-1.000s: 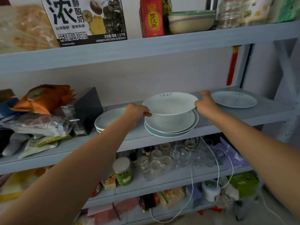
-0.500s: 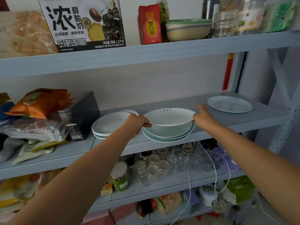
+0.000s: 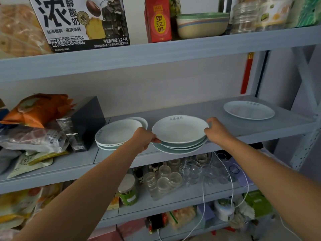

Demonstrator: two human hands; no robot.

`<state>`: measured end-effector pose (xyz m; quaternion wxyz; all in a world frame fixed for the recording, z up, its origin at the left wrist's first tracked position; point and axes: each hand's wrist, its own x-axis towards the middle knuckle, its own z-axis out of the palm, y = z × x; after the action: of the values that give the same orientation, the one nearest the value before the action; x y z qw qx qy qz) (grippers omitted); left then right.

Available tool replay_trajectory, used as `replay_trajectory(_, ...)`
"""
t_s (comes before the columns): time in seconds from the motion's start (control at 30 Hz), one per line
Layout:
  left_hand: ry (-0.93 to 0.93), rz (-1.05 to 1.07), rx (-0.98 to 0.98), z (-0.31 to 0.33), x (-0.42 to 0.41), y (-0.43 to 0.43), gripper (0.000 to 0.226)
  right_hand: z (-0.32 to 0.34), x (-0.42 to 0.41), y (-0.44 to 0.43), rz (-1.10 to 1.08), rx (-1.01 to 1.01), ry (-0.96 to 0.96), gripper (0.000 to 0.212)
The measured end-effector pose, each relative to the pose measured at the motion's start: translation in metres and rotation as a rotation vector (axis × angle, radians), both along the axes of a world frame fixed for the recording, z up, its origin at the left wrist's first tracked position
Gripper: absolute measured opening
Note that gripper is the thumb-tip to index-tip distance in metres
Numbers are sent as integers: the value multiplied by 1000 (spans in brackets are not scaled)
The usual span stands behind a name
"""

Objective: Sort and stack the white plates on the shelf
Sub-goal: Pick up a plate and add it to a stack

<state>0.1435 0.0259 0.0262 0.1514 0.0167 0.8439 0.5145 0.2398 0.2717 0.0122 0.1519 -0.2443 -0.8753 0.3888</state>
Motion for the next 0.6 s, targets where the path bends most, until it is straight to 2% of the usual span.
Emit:
replay_trajectory(0.2,43,10,-116,-5,-8,-2,28,-7,0,1,41,24,-8,48)
replay_trajectory(0.4,32,24,-90,1,-8,2,28,-4,-1,4,34,30,8,47)
replay_trajectory(0.6,91,-28,-19,17,-3,18,18,10,-8,3,-24,50,75,42)
